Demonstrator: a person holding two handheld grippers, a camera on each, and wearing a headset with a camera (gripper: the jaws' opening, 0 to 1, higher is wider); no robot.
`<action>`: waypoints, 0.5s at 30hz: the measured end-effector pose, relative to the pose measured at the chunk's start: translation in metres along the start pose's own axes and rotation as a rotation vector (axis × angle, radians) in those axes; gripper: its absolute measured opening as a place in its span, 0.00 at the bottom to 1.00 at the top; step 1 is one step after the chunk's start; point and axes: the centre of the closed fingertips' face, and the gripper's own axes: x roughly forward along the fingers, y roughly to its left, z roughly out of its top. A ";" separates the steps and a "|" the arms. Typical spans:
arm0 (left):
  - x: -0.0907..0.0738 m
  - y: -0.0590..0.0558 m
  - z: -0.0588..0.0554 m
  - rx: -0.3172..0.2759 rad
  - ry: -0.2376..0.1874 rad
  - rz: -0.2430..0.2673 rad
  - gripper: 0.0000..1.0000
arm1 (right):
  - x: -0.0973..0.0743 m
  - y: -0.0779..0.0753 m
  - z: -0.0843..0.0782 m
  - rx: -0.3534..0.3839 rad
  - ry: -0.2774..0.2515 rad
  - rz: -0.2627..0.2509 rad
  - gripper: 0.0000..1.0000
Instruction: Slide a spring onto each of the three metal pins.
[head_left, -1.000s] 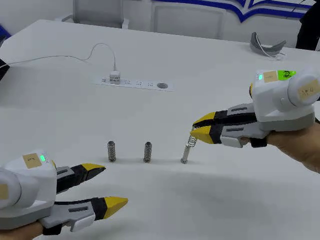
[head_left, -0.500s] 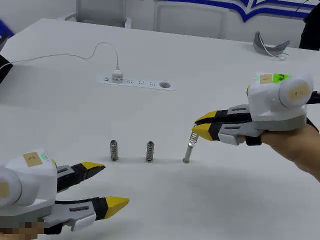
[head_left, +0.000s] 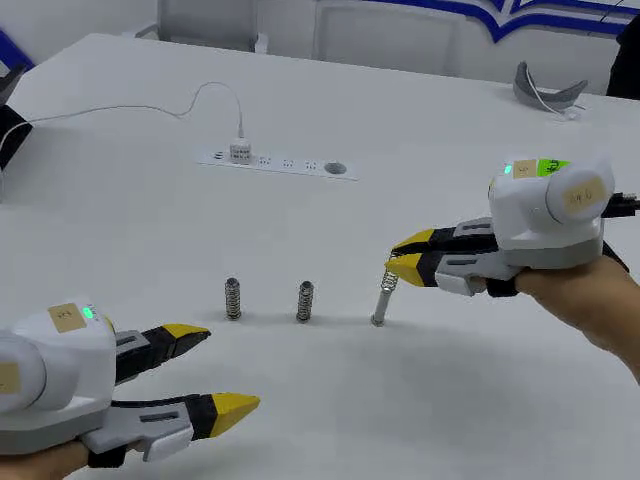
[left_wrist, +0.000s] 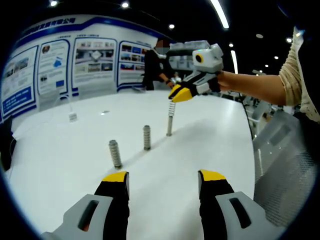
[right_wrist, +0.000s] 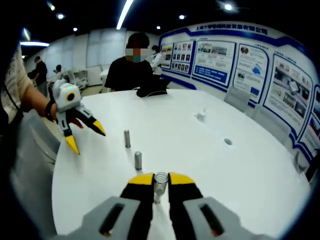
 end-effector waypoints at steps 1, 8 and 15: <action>0.000 0.000 0.000 0.000 0.000 0.000 0.56 | 0.000 0.000 0.000 0.002 0.000 0.001 0.12; 0.000 0.000 -0.001 -0.003 0.003 -0.001 0.56 | 0.004 0.000 -0.007 0.020 0.006 -0.001 0.12; 0.001 0.000 -0.002 -0.005 0.004 -0.002 0.56 | 0.009 0.000 -0.015 0.038 0.013 -0.003 0.12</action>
